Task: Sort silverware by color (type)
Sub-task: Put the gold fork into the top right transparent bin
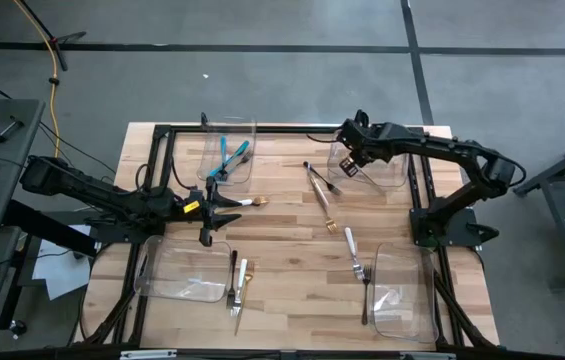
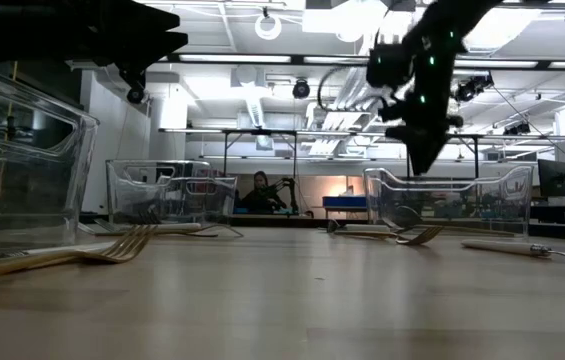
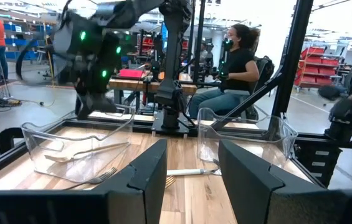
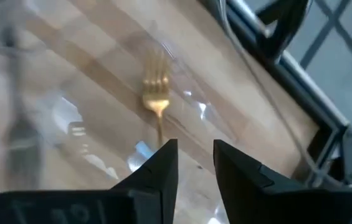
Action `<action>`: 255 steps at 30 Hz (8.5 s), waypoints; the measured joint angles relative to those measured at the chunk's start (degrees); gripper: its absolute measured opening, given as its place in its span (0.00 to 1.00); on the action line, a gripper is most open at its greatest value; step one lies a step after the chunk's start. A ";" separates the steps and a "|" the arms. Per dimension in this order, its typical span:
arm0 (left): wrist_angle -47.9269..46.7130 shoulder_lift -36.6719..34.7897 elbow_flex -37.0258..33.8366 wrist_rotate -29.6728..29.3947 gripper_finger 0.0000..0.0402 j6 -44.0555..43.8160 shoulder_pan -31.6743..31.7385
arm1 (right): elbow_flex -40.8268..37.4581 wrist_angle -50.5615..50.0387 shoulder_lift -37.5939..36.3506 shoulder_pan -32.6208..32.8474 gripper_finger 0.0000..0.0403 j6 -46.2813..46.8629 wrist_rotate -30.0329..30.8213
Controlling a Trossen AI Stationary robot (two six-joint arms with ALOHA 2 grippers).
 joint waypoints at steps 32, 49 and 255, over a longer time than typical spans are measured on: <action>-0.27 0.02 -0.02 -0.02 0.33 -0.48 0.00 | -17.46 54.41 -3.37 40.26 0.24 21.84 1.47; -1.42 0.02 -0.02 -0.02 0.33 -0.55 0.00 | 3.41 12.82 21.14 37.54 0.24 41.23 4.86; 3.52 12.90 7.56 -0.68 0.39 19.81 -0.02 | -32.42 94.81 -5.08 41.08 0.01 -0.06 15.14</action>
